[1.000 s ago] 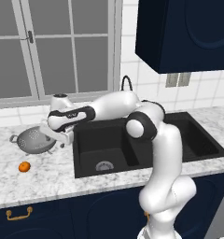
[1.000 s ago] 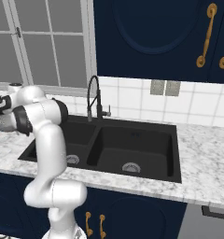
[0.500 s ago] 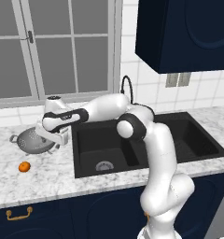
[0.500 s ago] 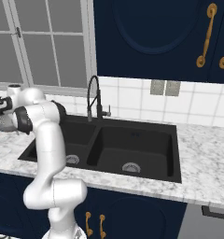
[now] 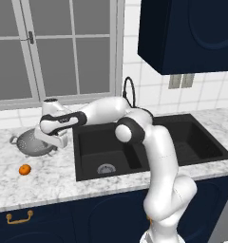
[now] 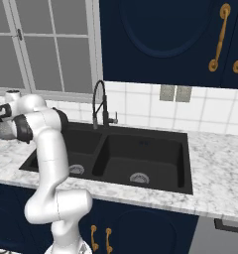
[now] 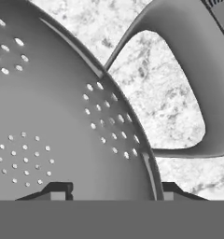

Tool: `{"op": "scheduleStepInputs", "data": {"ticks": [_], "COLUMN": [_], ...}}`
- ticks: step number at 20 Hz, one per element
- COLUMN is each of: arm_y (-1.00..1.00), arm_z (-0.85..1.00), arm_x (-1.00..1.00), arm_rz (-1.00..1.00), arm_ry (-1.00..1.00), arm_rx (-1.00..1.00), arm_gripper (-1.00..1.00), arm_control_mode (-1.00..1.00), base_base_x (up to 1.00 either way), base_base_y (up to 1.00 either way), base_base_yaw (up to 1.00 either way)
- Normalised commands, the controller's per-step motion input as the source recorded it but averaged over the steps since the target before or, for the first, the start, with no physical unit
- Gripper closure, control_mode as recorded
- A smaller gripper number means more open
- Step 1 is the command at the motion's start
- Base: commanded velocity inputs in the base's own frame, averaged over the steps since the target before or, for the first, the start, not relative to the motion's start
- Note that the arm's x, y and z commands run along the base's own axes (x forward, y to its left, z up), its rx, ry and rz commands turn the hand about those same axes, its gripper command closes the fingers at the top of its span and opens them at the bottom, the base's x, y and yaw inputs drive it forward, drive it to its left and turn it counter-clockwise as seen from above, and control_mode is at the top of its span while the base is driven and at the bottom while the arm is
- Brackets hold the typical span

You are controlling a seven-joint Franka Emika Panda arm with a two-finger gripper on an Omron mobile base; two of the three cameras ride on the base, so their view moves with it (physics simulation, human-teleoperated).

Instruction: Put the colander in the sink, put the tangerine in the colander, and turn on the sink faucet and pour water over the colander.

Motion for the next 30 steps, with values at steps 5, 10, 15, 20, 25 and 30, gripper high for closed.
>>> {"op": "scheduleStepInputs", "data": {"ticks": [5,10,15,20,25,30], "arm_y": [-0.21,-0.27,-0.24,-0.47,-0.67,-0.79], "arm_z": [-0.04,0.27,0.40,0.35,0.35,0.23], "arm_x": [-0.33,-0.67,-0.85,-0.89,-0.82,-0.44], "arm_rz": [0.00,0.00,0.00,0.00,0.00,-0.07], "arm_ry": [-0.02,-0.22,-0.11,-0.15,-0.19,-0.01], "arm_rx": [0.01,0.03,0.11,0.19,0.20,0.15], "arm_gripper": [1.00,1.00,1.00,1.00,1.00,1.00], "arm_control_mode": [-1.00,-1.00,-1.00,-1.00,-1.00,-1.00], "base_base_x": [0.00,0.00,0.00,0.00,0.00,0.00], "base_base_y": [0.00,0.00,0.00,0.00,0.00,0.00], "base_base_yaw": [0.00,0.00,0.00,0.00,0.00,0.00]}}
